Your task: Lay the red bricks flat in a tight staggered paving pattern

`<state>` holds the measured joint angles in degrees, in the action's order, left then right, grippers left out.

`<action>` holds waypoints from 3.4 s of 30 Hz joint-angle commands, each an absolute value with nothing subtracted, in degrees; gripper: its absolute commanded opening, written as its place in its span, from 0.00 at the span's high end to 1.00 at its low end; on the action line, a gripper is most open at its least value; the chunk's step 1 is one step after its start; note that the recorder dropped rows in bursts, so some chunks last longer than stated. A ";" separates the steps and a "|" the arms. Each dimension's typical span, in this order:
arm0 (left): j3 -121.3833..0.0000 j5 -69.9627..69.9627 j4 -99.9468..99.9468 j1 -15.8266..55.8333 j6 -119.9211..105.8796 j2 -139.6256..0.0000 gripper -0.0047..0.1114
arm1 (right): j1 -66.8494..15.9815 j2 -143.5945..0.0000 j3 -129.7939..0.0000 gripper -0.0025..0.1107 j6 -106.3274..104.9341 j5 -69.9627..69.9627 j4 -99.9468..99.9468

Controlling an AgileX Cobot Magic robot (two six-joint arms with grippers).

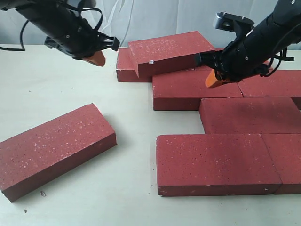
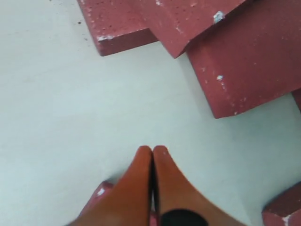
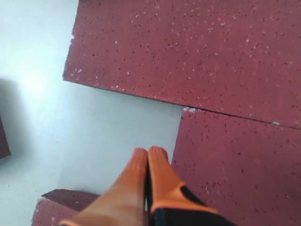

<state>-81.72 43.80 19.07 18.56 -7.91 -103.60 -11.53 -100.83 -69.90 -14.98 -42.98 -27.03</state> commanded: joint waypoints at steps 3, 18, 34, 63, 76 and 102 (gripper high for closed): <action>-73.43 41.80 16.93 11.77 -7.42 -94.33 0.96 | -11.48 -95.01 -63.54 0.98 -18.42 -38.84 -27.28; -50.70 40.83 12.00 -7.85 -7.80 -73.77 0.96 | -21.12 -94.24 -60.31 0.98 -18.42 -36.09 -26.99; -36.44 44.06 9.00 -7.85 -4.58 -67.37 0.96 | -39.01 -113.07 -82.83 0.98 -17.80 -39.02 -28.48; -37.07 32.06 12.25 -7.85 -3.38 -90.67 0.96 | -41.39 -130.00 -98.63 0.98 -12.37 -47.87 -20.42; -42.51 28.70 31.85 -7.85 -18.58 -99.53 0.96 | -41.31 -126.17 -98.63 0.98 -10.45 -57.07 -13.57; -48.19 29.89 49.98 -8.66 -35.24 -98.88 0.96 | -37.42 -124.74 -98.63 0.98 1.46 -63.33 8.58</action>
